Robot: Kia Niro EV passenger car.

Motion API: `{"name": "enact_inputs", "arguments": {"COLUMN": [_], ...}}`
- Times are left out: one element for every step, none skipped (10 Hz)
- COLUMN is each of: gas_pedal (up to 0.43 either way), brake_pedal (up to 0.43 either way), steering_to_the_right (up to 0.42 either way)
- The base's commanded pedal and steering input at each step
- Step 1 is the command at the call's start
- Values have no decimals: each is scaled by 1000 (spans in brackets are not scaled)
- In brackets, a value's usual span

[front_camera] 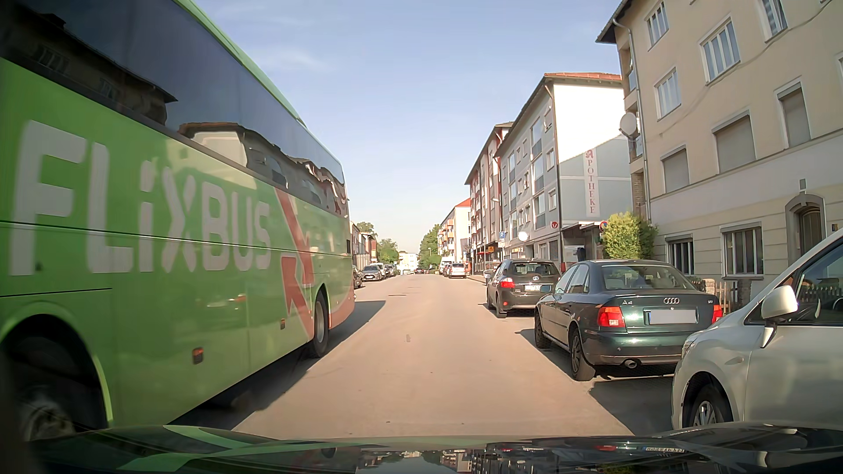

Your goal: Follow the waypoints while adhering to traffic rules and regulations

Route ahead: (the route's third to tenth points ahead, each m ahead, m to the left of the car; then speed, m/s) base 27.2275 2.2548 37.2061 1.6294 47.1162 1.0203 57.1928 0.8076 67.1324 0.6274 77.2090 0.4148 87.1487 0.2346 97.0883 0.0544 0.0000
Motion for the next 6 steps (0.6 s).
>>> {"name": "enact_inputs", "arguments": {"gas_pedal": [0,0,0,0,0,20], "brake_pedal": [311,122,0,0,0,0], "steering_to_the_right": [-36,-37,-38,-41,-44,-46]}}
